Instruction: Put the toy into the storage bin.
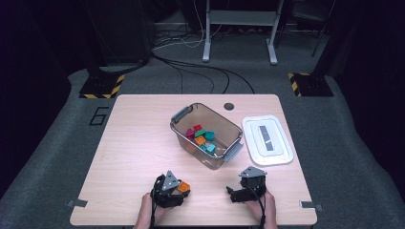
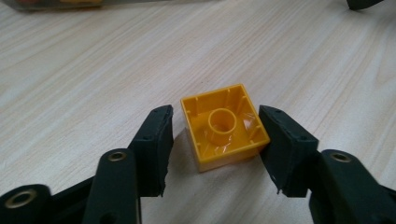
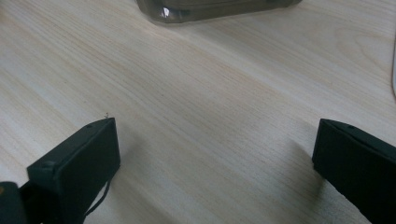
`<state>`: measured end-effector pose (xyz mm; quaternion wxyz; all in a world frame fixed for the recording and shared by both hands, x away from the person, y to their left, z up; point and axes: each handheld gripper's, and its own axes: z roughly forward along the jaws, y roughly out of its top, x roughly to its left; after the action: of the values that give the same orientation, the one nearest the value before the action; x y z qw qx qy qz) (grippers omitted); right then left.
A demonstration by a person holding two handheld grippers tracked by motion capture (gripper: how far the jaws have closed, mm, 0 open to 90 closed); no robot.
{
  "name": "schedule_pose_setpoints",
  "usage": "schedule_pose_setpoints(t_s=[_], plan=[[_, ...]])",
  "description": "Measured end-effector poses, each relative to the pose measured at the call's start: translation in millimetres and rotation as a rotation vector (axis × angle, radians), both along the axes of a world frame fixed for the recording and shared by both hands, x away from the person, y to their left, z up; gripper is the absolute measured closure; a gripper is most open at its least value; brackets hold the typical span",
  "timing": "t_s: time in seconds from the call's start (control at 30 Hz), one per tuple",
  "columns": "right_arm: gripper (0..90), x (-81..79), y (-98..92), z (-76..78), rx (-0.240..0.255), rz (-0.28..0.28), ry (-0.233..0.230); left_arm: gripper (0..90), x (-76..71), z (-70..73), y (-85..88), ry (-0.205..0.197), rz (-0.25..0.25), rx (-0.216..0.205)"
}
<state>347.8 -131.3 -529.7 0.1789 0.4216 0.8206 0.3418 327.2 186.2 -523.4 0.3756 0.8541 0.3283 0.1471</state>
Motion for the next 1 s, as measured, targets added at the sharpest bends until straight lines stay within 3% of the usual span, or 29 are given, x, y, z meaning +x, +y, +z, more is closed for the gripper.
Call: schedule_pose_setpoints(t_s=[0.2, 0.63, 1.0], plan=[[0.0, 0.0, 0.0, 0.0, 0.000, 0.000, 0.000, 58.0, 1.2, -0.7, 4.7, -0.010, 0.014, -0.011], [0.0, 0.0, 0.0, 0.0, 0.000, -0.001, 0.000, 58.7, 5.9, -0.8, 10.7, -0.011, 0.028, -0.027], [0.0, 0.0, 0.0, 0.0, 0.000, -0.001, 0.000, 58.7, 10.8, 12.1, 19.8, -0.019, 0.034, -0.025]])
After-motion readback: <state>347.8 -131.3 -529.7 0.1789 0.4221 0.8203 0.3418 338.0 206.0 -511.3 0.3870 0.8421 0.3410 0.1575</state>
